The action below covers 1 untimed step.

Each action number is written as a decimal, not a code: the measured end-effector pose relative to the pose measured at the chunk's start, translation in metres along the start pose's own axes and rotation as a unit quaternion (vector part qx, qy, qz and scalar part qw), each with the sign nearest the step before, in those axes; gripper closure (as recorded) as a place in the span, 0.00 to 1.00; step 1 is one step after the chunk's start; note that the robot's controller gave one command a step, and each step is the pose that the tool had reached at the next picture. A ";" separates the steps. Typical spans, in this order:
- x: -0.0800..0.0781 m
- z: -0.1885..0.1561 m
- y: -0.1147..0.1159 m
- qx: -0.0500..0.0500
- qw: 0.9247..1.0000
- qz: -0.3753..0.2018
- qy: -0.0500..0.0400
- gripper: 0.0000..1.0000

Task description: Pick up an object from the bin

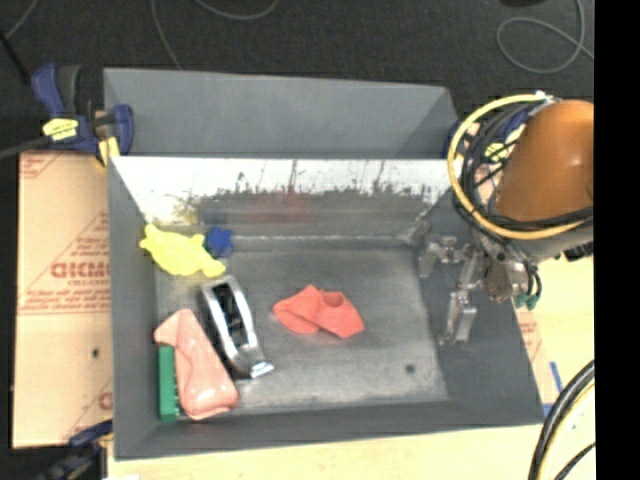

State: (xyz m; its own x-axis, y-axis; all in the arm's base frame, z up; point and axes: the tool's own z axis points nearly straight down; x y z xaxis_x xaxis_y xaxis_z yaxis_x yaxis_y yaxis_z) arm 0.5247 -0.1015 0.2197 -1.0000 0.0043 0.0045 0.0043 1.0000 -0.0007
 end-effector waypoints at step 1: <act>-0.002 -0.004 0.000 0.001 1.000 -0.002 -0.004 0.00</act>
Offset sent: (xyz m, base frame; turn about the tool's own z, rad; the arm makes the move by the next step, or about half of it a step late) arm 0.0250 0.0700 -0.1497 0.3102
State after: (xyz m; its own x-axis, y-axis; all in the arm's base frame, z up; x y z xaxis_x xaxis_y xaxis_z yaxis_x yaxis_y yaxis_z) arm 0.5263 -0.1012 0.2242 -1.0000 0.0013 -0.0036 0.0013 1.0000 -0.0020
